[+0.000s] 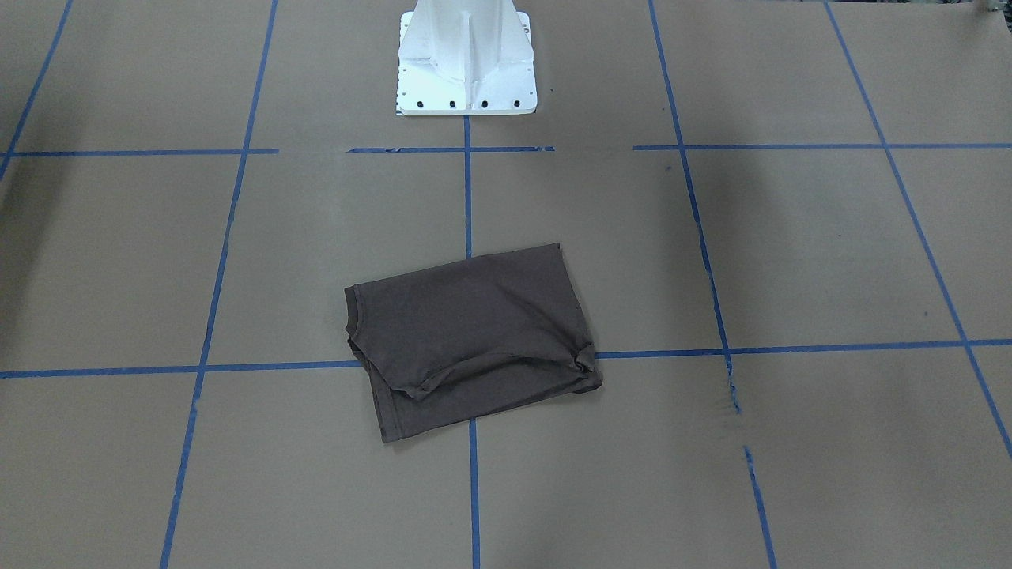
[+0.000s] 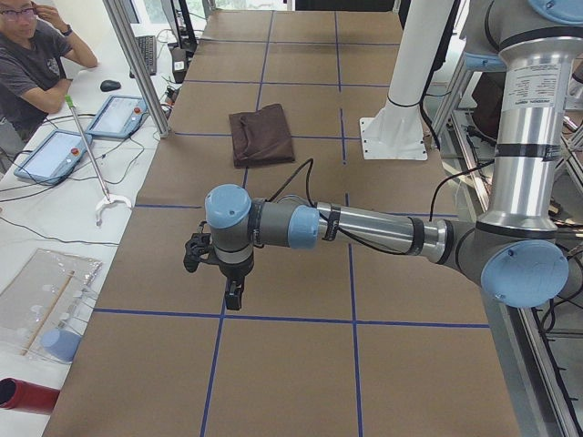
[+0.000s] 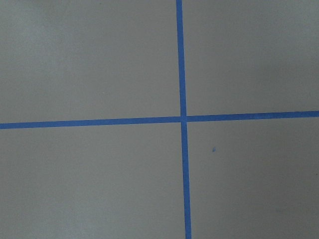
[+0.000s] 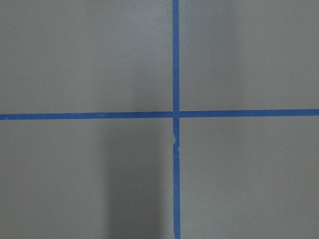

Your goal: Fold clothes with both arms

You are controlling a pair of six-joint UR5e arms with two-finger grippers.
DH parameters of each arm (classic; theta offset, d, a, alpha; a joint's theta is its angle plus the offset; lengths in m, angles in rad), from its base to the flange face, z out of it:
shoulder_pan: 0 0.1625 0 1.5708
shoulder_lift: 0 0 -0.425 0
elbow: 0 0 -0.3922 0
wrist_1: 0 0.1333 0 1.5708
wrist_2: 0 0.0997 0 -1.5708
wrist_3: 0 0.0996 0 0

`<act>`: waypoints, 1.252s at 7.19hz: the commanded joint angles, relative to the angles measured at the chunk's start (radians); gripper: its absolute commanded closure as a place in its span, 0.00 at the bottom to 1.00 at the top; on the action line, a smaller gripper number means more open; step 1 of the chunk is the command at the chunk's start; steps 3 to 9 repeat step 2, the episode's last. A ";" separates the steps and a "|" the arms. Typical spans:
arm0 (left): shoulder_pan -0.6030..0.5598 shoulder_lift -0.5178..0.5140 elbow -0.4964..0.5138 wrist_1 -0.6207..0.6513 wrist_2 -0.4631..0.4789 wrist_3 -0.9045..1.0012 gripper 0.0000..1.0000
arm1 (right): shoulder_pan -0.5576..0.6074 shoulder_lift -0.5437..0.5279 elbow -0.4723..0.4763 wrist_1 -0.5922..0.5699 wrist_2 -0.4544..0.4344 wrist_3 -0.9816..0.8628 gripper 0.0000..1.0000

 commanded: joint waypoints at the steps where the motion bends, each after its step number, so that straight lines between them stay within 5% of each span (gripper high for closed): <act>1: 0.000 0.000 0.000 0.000 -0.001 0.000 0.00 | 0.002 -0.002 0.004 0.004 0.004 0.000 0.00; 9: 0.000 0.000 -0.002 0.000 -0.001 0.000 0.00 | 0.002 -0.008 0.023 0.004 0.000 0.000 0.00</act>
